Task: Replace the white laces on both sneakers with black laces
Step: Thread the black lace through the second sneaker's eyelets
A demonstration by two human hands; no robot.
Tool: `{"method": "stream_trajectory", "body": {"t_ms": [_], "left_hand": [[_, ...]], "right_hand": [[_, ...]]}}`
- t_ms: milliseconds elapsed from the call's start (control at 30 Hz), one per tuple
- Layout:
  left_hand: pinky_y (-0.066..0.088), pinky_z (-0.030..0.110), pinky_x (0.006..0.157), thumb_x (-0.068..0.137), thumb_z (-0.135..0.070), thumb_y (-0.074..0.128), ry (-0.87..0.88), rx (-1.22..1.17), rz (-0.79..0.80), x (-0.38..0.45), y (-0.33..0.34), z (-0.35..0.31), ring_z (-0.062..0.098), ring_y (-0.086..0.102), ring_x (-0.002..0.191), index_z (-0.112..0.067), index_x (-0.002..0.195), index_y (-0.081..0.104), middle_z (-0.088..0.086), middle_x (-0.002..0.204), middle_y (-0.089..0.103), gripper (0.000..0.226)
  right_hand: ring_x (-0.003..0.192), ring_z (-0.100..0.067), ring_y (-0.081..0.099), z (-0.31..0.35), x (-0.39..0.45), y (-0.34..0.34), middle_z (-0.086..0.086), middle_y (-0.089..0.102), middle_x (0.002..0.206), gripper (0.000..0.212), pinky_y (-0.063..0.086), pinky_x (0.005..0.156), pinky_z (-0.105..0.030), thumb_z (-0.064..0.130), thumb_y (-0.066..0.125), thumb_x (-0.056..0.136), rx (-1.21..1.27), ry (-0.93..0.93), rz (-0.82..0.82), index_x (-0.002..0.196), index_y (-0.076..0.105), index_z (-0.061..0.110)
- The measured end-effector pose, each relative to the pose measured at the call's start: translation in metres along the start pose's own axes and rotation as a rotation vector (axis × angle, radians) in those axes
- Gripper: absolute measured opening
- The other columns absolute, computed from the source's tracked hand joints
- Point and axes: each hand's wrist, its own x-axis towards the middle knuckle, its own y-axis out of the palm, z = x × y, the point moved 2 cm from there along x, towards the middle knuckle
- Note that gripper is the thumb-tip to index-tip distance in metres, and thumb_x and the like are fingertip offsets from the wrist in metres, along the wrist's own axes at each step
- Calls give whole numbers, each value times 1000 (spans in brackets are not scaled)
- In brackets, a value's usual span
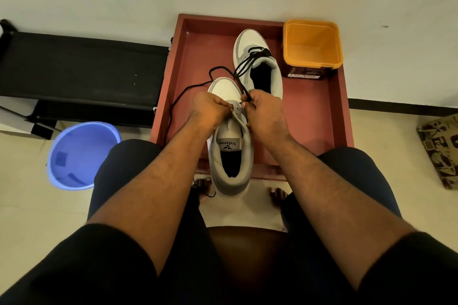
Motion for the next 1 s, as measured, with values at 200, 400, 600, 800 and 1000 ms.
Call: {"method": "stream_trajectory", "body": {"t_ms": [200, 400, 600, 800, 1000], "left_hand": [[58, 38, 73, 76, 5, 72, -31, -61, 34, 2, -2, 0, 20, 60, 61, -14, 65, 70, 7, 67, 67, 23], [50, 22, 46, 77, 6, 72, -46, -52, 54, 2, -4, -1, 9, 47, 35, -10, 71, 72, 8, 62, 64, 17], [53, 19, 56, 78, 5, 71, 30, -11, 69, 3, -1, 0, 5, 57, 51, -4, 84, 74, -1, 62, 63, 11], [53, 24, 66, 79, 4, 70, 138, -7, 84, 5, 1, -1, 8, 62, 65, -5, 88, 72, 1, 72, 66, 13], [38, 25, 50, 81, 1, 62, 189, 209, 141, 8, 2, 0, 11, 44, 49, 2, 64, 63, 6, 56, 52, 17]], "right_hand": [[77, -26, 60, 1, -2, 5, -9, 65, 82, 12, 52, 68, -44, 13, 52, 92, -120, -20, 4, 89, 62, 7], [75, -22, 58, 1, 0, 9, -7, 66, 84, 18, 43, 63, -32, 17, 49, 95, -227, -48, 32, 93, 65, 9], [78, -19, 62, -4, 2, 11, -3, 69, 85, 21, 45, 65, -28, 19, 53, 96, -185, -34, 68, 96, 72, 13], [99, -28, 63, -6, 5, 13, -10, 71, 107, 30, 51, 87, -39, 13, 46, 95, -165, -38, 254, 117, 67, 12], [89, -14, 60, -6, -9, 3, 5, 65, 95, 28, 52, 84, -38, 10, 44, 96, 186, 115, 327, 120, 56, 17]]}}
